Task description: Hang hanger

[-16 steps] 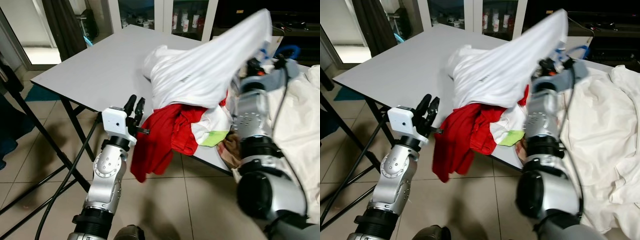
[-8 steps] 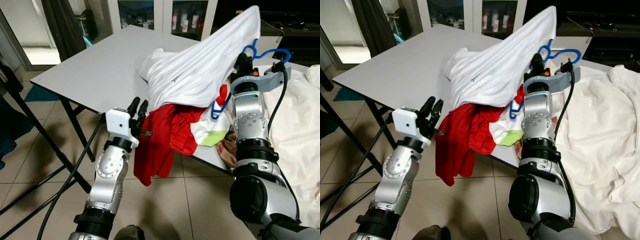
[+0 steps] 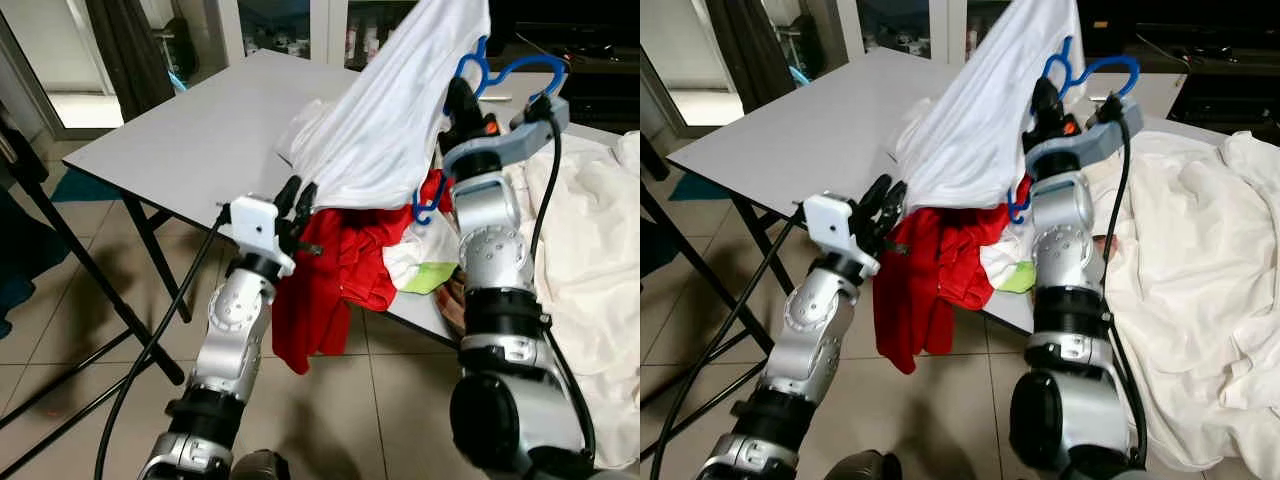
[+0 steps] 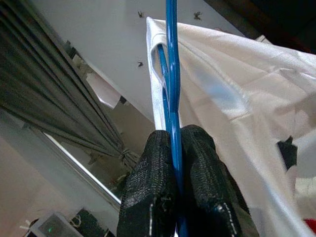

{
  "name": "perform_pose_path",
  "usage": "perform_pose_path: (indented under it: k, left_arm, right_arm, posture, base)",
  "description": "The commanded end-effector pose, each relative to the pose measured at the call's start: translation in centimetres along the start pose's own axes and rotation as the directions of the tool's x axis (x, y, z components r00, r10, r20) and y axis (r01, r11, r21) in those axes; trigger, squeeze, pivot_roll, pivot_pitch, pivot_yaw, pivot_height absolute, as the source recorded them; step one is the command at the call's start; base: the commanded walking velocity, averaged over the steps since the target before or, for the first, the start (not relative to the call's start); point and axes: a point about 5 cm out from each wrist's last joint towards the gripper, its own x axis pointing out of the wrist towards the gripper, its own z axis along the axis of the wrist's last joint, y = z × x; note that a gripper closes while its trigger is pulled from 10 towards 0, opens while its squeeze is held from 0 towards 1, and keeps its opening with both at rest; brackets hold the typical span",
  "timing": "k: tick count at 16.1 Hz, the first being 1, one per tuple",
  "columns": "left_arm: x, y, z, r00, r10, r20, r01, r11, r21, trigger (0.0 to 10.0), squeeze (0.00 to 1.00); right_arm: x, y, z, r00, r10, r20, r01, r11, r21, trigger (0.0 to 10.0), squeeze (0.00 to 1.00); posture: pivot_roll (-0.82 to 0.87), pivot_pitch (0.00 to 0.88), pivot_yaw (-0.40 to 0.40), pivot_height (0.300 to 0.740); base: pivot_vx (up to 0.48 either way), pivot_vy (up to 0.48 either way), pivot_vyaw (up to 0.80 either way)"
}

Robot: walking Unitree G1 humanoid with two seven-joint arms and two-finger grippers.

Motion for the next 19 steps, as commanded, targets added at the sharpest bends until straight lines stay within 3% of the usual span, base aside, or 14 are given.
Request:
perform_pose_path:
  k: [1,4,7,9,15,16,19]
  left_arm:
    - [0.8,-0.5,0.2,1.0,-0.023,0.0,0.023,0.999,-0.026,10.0,0.03]
    - [1.9,-1.6,0.2,0.999,-0.053,-0.001,0.053,0.997,-0.055,10.0,0.0]
    - [2.5,-2.8,-0.3,0.991,-0.131,-0.004,0.131,0.991,0.014,10.0,0.0]
    - [2.7,-2.7,-0.4,0.99,-0.138,0.0,0.138,0.99,0.035,10.0,0.0]
    - [3.6,-2.7,0.3,0.988,-0.136,0.068,0.14,0.989,-0.053,10.0,0.0]
    - [3.4,-3.0,0.4,0.981,-0.171,0.094,0.18,0.979,-0.091,10.0,1.0]
    - [2.5,-3.2,0.1,0.964,-0.251,0.086,0.254,0.967,-0.031,10.0,1.0]
  right_arm:
    - [0.0,0.7,0.5,1.0,0.014,0.024,-0.013,1.0,-0.004,0.0,0.0]
    - [-0.3,0.7,0.5,0.999,-0.015,0.038,0.015,1.0,-0.005,0.0,0.0]
    - [-0.3,1.1,0.8,0.998,-0.041,0.055,0.038,0.998,0.048,0.0,0.0]
    - [-0.4,2.0,0.7,0.999,-0.008,0.043,0.005,0.998,0.065,0.0,0.0]
    - [-0.7,3.2,0.3,0.999,0.046,0.012,-0.047,0.996,0.081,0.0,0.0]
    - [-0.7,3.3,0.3,0.999,0.054,0.01,-0.054,0.995,0.08,0.0,0.0]
    - [-0.7,3.1,0.4,0.999,0.045,0.016,-0.046,0.997,0.068,0.0,0.0]
  posture:
    - [0.14,0.0,0.009,0.74]
    - [0.14,0.0,0.012,0.74]
    - [0.13,0.0,0.016,0.74]
    - [0.13,0.0,0.017,0.74]
    - [0.13,0.0,0.009,0.74]
    - [0.13,0.0,0.009,0.74]
    - [0.13,0.0,0.008,0.74]
  base:
    - [0.0,0.0,0.0]
    - [0.0,0.0,0.0]
    - [0.0,0.0,0.0]
    - [0.0,0.0,0.0]
    - [0.0,0.0,0.0]
    - [0.0,0.0,0.0]
    - [0.0,0.0,0.0]
